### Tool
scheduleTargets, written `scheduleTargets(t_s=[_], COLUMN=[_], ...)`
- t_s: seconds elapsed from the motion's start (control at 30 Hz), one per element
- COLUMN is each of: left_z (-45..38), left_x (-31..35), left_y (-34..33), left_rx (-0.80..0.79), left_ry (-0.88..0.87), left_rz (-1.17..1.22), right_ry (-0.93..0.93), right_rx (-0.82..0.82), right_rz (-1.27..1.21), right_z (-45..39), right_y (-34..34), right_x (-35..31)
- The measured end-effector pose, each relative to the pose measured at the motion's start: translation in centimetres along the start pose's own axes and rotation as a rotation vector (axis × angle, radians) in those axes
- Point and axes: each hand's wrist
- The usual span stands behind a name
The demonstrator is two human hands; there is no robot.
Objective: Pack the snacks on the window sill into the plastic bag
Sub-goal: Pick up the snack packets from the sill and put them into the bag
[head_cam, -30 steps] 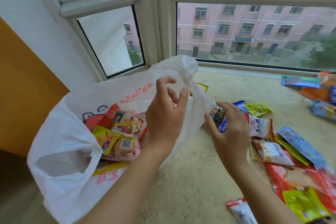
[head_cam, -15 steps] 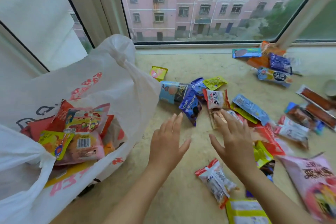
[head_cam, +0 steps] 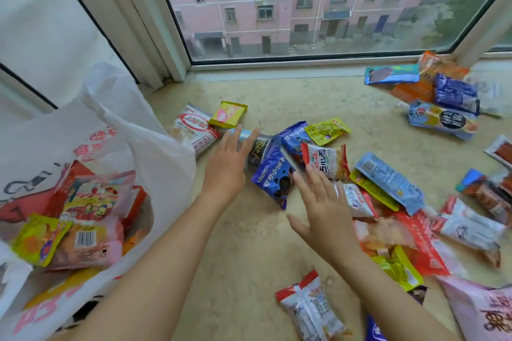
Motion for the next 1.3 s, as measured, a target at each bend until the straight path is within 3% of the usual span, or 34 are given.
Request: scheduleTargets(t_s=[0.27,0.47,0.77,0.87,1.1,1.3], left_z=[-3.7,-3.9,-4.3,-3.9,-0.6,4.5], left_x=[-1.0,-1.4,-2.2,-1.9,-0.1,1.4], left_y=[-2.7,-4.2,-4.3,-3.4,-0.4,2.3], left_rx=[-0.131,-0.035,0.111,0.078,0.137,0.218], left_ry=[-0.207,-0.236,-0.374,-0.336,-0.058,-0.031], left_rz=[-0.244,-0.172,-0.074,-0.046,0.146,0.224], right_ry=[0.033,0.076,-0.010,-0.039,-0.077,-0.066], right_rx=[-0.118,-0.113,-0.068,-0.020,0.079,0.130], right_rz=[-0.056,-0.090,-0.175,-0.202,-0.320,-0.265], right_z=[-3.9,-4.6,-5.4,-5.3,-4.2,-2.1], right_y=[-3.4,-4.3,-4.8,-3.8,0.8,5.7], right_x=[-0.6,0.1,-0.9,-0.8,-0.3,-0.2])
Point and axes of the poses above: each hand's wrist, its own z-axis away from the middle knuckle, its own y-axis out of the back of the hand, x = y × z, and after that the axes turned 7 degrees about x, right-handed
